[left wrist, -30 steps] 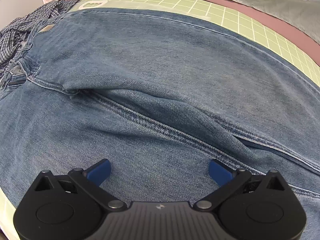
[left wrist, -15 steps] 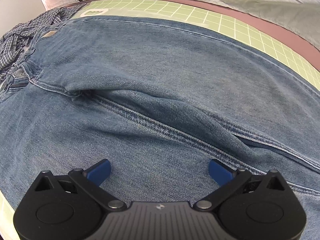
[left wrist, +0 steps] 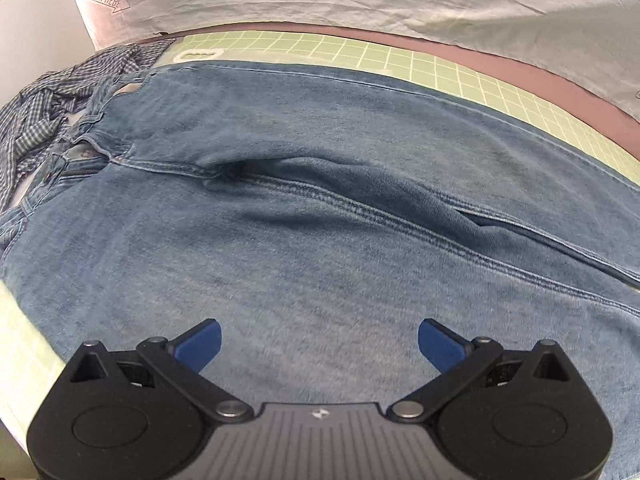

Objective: Fold clothes

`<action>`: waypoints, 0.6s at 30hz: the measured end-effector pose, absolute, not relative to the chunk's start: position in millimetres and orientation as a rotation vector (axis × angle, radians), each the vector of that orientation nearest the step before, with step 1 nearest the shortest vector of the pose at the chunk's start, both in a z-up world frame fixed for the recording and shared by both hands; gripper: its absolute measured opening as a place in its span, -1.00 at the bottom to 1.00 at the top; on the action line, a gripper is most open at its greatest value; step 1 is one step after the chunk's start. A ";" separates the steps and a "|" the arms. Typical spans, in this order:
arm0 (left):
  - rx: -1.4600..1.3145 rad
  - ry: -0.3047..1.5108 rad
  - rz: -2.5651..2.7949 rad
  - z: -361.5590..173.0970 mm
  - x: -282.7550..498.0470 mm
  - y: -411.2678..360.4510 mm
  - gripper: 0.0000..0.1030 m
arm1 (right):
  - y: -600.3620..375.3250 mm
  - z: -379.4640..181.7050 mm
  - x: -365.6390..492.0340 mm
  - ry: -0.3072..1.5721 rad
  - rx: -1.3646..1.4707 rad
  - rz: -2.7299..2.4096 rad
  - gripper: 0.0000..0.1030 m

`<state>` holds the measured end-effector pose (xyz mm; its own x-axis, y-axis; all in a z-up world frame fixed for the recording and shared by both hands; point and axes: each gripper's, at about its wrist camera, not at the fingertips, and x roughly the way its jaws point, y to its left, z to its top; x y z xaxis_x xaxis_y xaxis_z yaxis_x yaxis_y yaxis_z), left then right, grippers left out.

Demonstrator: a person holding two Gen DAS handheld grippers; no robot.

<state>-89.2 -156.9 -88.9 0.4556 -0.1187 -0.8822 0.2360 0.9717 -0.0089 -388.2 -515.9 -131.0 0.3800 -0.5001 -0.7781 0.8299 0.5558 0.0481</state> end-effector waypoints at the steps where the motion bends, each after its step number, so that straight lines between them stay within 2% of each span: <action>1: 0.112 1.079 -0.216 -88.6 -93.4 -150.8 1.00 | -514.2 -132.8 -391.3 0.793 0.497 -0.883 0.49; 11: 0.087 1.086 -0.178 -84.0 -114.2 -98.8 1.00 | -484.1 -137.6 -380.2 0.776 0.562 -0.781 0.50; 18: 0.036 1.095 -0.118 -80.9 -93.7 -46.8 1.00 | -453.4 -130.8 -369.1 0.698 0.736 -0.770 0.53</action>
